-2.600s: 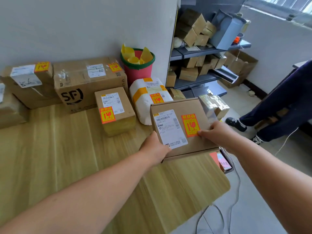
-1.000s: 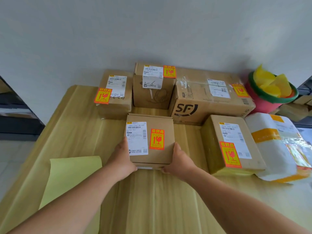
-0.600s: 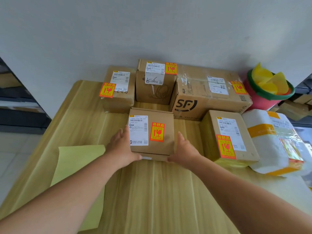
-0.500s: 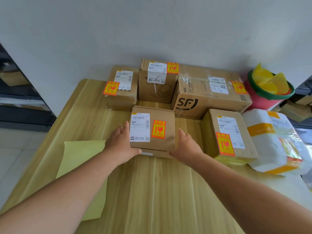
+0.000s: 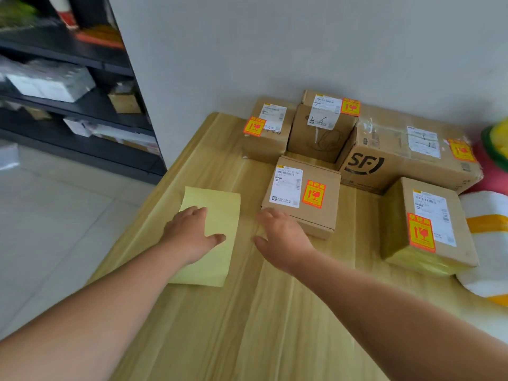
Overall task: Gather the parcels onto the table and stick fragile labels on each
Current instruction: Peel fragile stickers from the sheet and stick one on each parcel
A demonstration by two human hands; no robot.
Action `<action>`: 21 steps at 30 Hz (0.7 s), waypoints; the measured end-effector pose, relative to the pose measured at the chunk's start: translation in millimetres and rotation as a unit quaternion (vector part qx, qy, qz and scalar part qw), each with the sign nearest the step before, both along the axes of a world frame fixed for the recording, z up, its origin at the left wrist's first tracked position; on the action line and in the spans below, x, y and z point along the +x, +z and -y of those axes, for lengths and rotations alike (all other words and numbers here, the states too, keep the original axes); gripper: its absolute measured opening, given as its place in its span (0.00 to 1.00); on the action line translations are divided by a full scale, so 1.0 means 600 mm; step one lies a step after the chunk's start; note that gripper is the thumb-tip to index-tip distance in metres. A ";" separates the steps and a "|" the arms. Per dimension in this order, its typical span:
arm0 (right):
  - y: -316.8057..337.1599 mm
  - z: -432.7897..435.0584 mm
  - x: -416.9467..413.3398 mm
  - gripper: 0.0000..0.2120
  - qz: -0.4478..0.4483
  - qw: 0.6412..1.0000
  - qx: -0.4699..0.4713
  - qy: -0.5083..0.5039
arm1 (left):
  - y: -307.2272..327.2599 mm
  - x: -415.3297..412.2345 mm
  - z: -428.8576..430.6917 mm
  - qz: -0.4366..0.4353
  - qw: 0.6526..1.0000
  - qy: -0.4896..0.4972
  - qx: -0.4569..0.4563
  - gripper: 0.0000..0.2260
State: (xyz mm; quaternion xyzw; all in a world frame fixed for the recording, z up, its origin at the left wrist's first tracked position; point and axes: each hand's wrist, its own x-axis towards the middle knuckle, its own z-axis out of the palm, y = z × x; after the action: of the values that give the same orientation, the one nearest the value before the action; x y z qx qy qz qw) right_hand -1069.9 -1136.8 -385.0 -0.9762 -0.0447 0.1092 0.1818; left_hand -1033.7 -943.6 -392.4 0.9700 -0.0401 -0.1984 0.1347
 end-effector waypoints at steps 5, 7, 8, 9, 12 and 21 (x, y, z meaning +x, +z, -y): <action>-0.020 -0.045 -0.004 0.23 -0.031 0.999 -0.023 0.009 | -0.039 -0.025 -0.055 -0.116 0.977 -0.162 0.079 0.55; -0.030 -0.058 -0.008 0.23 -0.044 0.999 -0.016 -0.007 | -0.069 -0.038 -0.073 -0.131 0.958 -0.214 0.138 0.53; -0.035 -0.063 -0.010 0.23 -0.048 0.999 -0.015 -0.015 | -0.083 -0.042 -0.081 -0.124 0.953 -0.229 0.156 0.48; -0.038 -0.068 -0.013 0.22 -0.051 0.998 -0.017 -0.022 | -0.090 -0.044 -0.089 -0.103 0.951 -0.241 0.164 0.40; -0.041 -0.083 -0.023 0.22 -0.064 0.997 -0.022 -0.041 | -0.103 -0.038 -0.108 -0.015 0.960 -0.250 0.127 0.13; 0.030 -0.087 -0.043 0.28 -0.094 0.990 0.028 -0.100 | 0.053 0.018 -0.073 0.012 0.973 -0.185 -0.134 0.07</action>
State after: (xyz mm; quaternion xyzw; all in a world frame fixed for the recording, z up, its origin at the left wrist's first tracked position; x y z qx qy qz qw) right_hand -1095.7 -1084.9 -367.1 -0.9557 0.0672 0.1804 0.2226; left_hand -1022.7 -899.8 -360.7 0.9211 -0.2471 -0.2013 0.2238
